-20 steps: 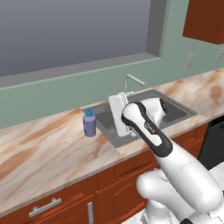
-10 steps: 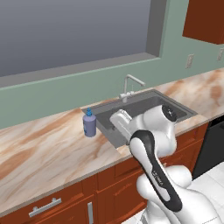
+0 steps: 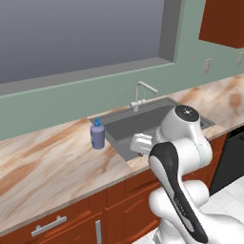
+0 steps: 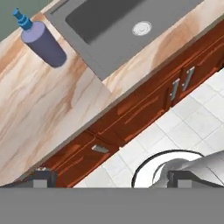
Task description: Restock the sink supplies by placing the sponge and soap dispenser on the counter and next to the sink. Make sure the soap dispenser is upright.
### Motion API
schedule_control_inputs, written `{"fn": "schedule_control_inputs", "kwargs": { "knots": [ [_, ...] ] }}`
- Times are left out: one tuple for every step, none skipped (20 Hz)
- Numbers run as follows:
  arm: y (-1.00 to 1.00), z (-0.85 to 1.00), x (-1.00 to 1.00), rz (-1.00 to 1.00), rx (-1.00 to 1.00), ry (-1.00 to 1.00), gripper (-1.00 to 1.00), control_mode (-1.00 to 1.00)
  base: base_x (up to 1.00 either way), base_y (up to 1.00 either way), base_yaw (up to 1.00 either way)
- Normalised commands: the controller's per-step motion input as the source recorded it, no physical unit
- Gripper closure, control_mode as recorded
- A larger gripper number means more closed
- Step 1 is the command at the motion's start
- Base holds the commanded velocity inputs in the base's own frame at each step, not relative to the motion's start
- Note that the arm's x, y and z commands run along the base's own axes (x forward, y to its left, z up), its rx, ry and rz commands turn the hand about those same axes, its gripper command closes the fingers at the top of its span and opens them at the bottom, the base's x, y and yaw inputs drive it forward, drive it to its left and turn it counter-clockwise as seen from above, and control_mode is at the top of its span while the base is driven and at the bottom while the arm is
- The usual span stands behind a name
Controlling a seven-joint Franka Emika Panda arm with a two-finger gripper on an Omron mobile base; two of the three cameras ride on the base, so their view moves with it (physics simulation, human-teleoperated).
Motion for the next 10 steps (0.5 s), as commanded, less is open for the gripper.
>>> {"fn": "schedule_control_inputs", "kwargs": {
  "knots": [
    [-0.53,-0.01,-0.69,0.25,-0.43,0.0,-1.0,-1.0,0.0,0.0,0.0],
    [-0.54,-0.09,-0.66,0.25,-0.42,0.0,-1.0,-1.0,0.0,0.0,0.0],
    [-0.54,-0.16,-0.68,0.25,-0.41,0.0,-1.0,-1.0,0.0,0.0,0.0],
    [-0.45,-0.29,-0.72,0.24,-0.37,0.0,-1.0,-1.0,0.0,0.0,0.0],
    [-0.34,-0.38,-0.58,0.24,-0.31,0.01,-1.0,-1.0,0.0,0.0,0.0],
    [-0.19,-0.38,-0.46,0.23,-0.2,0.01,-1.0,-1.0,0.0,0.0,0.0],
    [-0.09,-0.39,-0.39,0.23,-0.12,0.0,-1.0,-1.0,0.0,0.0,0.0],
    [0.0,-0.54,-0.04,0.23,-0.06,0.09,-1.0,-1.0,0.0,0.0,0.0],
    [0.0,-0.58,0.0,0.22,-0.07,0.12,-1.0,-1.0,0.0,0.0,0.0],
    [0.0,-0.57,0.0,0.18,-0.05,0.17,-1.0,-1.0,0.0,0.0,0.0]
  ]
}}
